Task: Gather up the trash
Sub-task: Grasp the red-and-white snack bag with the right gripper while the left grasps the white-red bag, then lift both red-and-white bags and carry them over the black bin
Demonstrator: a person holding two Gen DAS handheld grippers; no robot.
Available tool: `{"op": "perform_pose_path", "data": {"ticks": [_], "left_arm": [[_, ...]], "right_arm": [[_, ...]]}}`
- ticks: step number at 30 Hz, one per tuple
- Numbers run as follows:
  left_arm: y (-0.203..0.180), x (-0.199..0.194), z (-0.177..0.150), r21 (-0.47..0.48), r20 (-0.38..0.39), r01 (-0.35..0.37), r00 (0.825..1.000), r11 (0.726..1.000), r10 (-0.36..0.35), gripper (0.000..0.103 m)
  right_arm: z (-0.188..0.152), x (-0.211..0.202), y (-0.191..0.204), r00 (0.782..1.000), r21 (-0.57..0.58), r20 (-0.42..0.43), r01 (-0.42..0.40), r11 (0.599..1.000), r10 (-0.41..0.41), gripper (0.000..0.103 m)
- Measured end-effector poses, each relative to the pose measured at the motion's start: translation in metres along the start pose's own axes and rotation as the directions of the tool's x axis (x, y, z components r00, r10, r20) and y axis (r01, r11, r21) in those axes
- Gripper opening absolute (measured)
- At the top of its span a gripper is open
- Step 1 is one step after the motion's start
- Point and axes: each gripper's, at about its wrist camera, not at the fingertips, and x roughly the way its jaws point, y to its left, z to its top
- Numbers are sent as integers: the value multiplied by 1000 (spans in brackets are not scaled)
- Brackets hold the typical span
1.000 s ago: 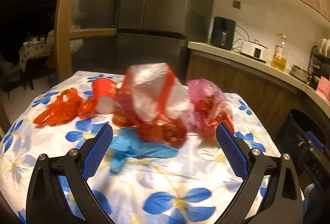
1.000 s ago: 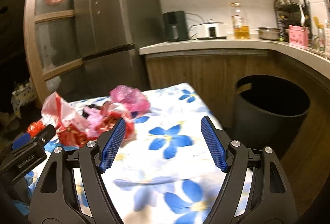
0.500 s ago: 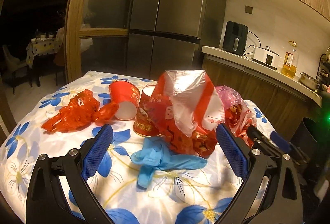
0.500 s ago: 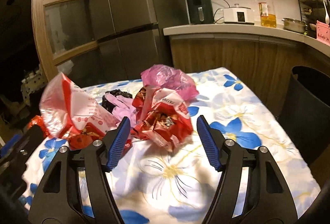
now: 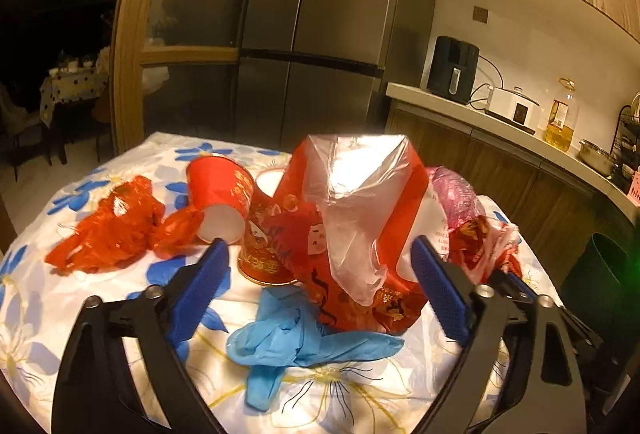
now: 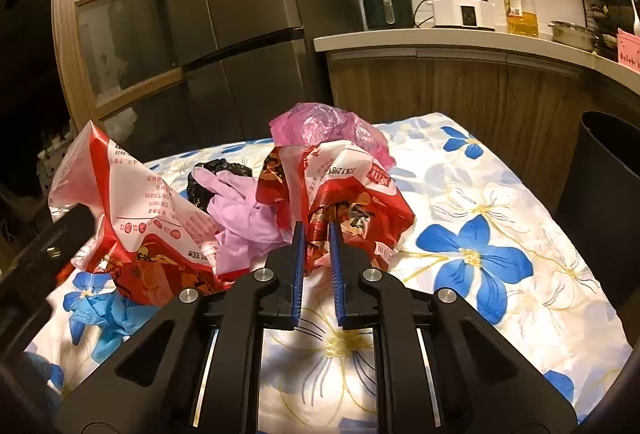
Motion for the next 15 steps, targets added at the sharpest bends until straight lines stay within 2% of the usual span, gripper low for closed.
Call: {"op": "perform_pose_path", "data": {"ticks": [6,12,15], "left_arm": [[6,12,-2,-42,-56,42,997,998,-44,61],[4,14,-5,-42,-82,65,994,997,-68,34],[3,14,-6,-47,-86,79,993,996,-83,30]], "right_arm": [[-2,-12,-6,1000,1,16,7,1000,-7,11],[-5,-19,-8,1000,0,20,8,1000,-8,11],[-5,-23,-11,1000,1,23,10,1000,-10,11]]}}
